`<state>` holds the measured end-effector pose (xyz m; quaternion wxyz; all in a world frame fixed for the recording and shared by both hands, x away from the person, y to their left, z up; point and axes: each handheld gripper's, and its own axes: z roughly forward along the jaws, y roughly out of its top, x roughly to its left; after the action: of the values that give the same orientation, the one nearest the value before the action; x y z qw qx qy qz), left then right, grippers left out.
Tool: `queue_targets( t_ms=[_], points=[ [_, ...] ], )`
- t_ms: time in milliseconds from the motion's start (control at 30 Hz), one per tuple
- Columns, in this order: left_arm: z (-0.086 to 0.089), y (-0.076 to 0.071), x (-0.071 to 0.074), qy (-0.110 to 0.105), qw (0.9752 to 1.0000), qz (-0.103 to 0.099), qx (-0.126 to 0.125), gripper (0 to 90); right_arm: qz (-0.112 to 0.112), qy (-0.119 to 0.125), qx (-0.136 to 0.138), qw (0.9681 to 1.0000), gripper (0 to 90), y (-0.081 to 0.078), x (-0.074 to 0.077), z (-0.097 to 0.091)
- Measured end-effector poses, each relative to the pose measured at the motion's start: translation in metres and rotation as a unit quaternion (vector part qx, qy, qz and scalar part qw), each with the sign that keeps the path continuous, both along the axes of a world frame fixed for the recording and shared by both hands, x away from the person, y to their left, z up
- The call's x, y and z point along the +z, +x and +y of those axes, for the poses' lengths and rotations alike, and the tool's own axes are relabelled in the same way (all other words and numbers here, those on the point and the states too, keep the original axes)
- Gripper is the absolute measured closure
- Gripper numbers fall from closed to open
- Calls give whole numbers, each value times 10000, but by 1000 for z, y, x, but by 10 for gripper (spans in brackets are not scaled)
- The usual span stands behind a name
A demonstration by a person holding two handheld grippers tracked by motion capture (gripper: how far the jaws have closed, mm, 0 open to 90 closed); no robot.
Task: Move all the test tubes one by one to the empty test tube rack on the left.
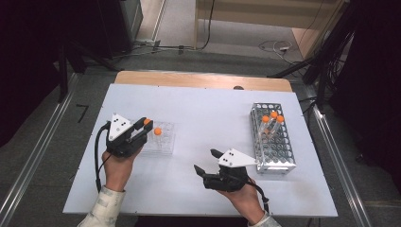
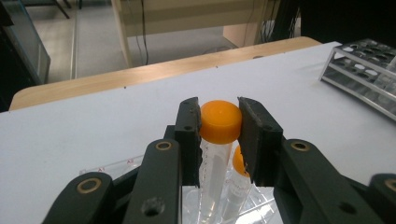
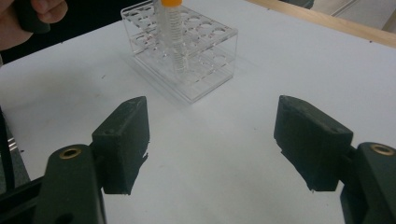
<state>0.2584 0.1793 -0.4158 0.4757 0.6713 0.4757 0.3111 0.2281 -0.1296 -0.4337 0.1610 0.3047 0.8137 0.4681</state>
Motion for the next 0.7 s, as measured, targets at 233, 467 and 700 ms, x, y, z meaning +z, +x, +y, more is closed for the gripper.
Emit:
queue_targets(
  t_ms=[233,467,700],
  points=[
    [0,1,-8,38,9999,106,12,703,-18,11,7,10000,254,0,1,0],
    [1,-1,-10,11,9999,134,12,696,-23,19,-1,10000,254,0,1,-1],
    [3,-2,-8,-59,9999,101,-2,656,-38,20,-5,10000,255,0,1,-1]
  ],
)
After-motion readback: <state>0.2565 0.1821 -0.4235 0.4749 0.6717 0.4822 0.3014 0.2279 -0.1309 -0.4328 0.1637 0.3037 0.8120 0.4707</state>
